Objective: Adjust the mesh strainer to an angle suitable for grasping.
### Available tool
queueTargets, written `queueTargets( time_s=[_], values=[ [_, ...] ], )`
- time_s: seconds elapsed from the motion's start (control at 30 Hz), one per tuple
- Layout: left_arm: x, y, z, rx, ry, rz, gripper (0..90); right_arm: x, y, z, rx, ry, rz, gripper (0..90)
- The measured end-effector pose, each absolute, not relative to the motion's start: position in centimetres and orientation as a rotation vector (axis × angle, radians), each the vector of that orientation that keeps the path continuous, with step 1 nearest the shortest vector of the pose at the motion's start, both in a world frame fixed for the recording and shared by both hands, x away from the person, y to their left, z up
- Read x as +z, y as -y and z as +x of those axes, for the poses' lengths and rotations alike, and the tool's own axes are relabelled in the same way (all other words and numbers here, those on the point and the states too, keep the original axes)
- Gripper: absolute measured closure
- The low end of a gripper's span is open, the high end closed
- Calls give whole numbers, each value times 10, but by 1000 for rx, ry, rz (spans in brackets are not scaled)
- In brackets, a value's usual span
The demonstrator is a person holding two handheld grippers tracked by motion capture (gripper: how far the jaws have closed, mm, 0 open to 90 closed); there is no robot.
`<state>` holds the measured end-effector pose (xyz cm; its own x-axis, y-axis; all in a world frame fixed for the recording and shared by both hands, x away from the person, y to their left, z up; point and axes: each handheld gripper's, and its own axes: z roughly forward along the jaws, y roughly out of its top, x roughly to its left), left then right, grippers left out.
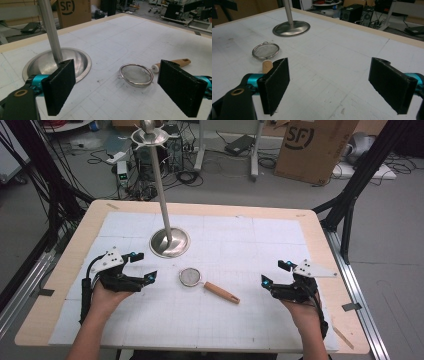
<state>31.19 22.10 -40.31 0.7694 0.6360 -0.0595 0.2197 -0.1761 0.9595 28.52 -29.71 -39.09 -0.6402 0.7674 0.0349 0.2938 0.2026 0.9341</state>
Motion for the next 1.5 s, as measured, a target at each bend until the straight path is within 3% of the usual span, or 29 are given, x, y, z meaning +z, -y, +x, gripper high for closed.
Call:
queueTargets(
  time_s=[0.53, 1.5],
  values=[
    [-405, -216, 313, 411, -671, 1766, 156, -391, 305, 281, 1395, -2000, 1016, 160],
    [-400, -218, 311, 431, -662, 1769, 163, -394, 272, 290, 1398, -2104, 988, 152]
  ],
)
